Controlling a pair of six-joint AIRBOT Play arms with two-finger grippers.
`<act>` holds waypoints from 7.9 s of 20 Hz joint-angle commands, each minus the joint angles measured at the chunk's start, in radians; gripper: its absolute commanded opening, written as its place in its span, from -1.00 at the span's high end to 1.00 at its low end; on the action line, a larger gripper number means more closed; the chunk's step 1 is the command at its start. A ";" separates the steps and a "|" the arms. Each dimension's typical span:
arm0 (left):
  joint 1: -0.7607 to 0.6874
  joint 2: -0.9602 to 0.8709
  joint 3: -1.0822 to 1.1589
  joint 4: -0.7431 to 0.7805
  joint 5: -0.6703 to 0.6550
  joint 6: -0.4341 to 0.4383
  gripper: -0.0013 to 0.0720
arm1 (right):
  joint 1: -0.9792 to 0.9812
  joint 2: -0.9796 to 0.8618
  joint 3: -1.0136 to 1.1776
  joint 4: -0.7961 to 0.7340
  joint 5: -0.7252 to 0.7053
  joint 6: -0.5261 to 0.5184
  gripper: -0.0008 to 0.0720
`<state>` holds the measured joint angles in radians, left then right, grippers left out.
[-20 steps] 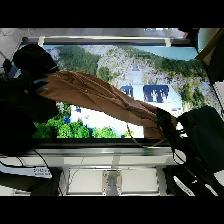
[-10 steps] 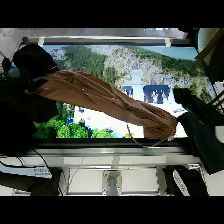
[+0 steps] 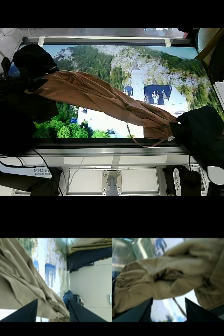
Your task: Fold the clothes and pants, and hang the long-sleeved shirts on hangers.
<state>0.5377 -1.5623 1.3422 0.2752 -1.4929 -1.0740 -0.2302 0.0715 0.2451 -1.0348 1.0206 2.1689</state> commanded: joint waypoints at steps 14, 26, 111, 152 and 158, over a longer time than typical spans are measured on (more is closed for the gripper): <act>0.000 0.000 0.000 0.000 0.000 0.002 -0.24 | 0.173 -0.595 0.091 0.236 -0.069 -0.385 -0.36; 0.000 0.000 0.000 0.000 0.000 0.010 -0.24 | 0.488 -0.586 -0.006 -0.060 -0.283 0.270 -0.57; 0.096 0.265 -0.272 0.400 0.323 0.099 -0.30 | -0.598 -0.763 0.838 0.541 0.406 -0.949 -0.27; 0.358 0.337 -0.275 0.758 0.174 -0.156 0.94 | -0.598 -0.764 0.838 -0.010 0.423 -0.880 -0.27; 0.474 0.337 -0.275 0.825 0.230 -0.175 0.94 | -0.598 -0.771 0.838 -0.159 0.398 -0.905 -0.27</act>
<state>0.9512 -1.2320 1.0672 1.0618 -1.2804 -1.2312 -0.8284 -0.6949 1.0821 -1.1000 1.4284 1.2785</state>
